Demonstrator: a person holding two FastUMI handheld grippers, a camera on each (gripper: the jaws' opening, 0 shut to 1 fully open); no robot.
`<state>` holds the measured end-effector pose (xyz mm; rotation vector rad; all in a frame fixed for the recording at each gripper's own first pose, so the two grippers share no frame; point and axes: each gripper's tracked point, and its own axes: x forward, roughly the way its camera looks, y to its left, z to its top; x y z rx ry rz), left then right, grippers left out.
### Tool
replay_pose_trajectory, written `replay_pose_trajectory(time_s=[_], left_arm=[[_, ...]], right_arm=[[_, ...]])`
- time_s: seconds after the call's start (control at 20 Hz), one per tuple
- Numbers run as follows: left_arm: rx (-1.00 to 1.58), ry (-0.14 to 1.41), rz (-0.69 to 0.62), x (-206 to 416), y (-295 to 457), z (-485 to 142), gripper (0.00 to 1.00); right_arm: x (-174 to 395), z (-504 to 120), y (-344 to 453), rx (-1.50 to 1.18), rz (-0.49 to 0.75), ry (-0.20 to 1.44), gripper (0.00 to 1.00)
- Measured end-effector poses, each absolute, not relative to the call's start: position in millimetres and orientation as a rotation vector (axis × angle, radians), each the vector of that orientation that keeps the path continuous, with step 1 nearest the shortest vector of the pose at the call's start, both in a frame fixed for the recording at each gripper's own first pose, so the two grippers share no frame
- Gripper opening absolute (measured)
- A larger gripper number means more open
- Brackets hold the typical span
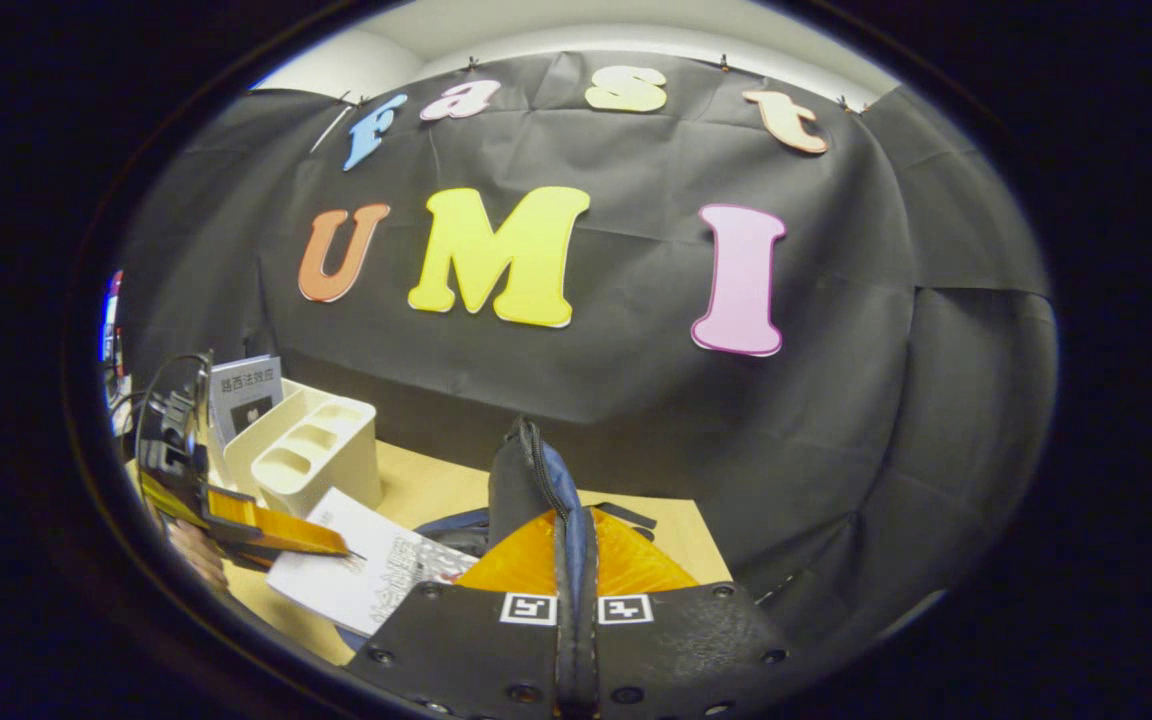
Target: Open the schoolbag, grab two books from the bookshelf and put them into the schoolbag.
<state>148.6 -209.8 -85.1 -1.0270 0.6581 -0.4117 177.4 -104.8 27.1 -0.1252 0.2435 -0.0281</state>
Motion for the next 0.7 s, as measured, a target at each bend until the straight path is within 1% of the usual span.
replay_pose_trajectory(time_s=[0.05,0.1,0.15,0.2,0.25,0.3,0.35,0.65,0.7], left_arm=[[-1.011,0.665,-0.425,145.8,-221.3,-93.1,0.46],[-0.994,0.673,-0.438,144.7,-232.5,-101.3,0.46],[-0.991,0.684,-0.457,145.6,-245.2,-106.7,0.41],[-0.986,0.685,-0.467,147.8,-256.0,-112.0,0.41],[-0.968,0.684,-0.483,150.8,-268.0,-117.4,0.46],[-0.965,0.686,-0.488,153.5,-277.8,-123.0,0.46],[-0.973,0.685,-0.498,156.5,-285.9,-126.7,0.41],[-0.912,0.625,-0.498,165.5,-312.8,-147.1,0.42],[-0.863,0.614,-0.49,165.4,-312.6,-150.2,0.42]], right_arm=[[177.6,27.4,-101.6,-0.127,-0.021,0.243,0.0],[178.1,27.1,-100.4,-0.129,-0.019,0.243,0.0],[178.7,26.5,-99.9,-0.131,-0.016,0.24,0.0],[177.6,29.2,-98.9,-0.133,-0.015,0.233,0.0],[175.9,33.5,-97.5,-0.132,-0.012,0.222,0.0],[174.8,37.8,-96.6,-0.134,-0.009,0.211,0.0],[173.6,37.8,-95.3,-0.135,-0.005,0.204,0.0],[166.6,34.8,-83.7,-0.054,0.034,0.205,0.0],[165.5,34.0,-84.5,-0.033,0.033,0.204,0.0]])
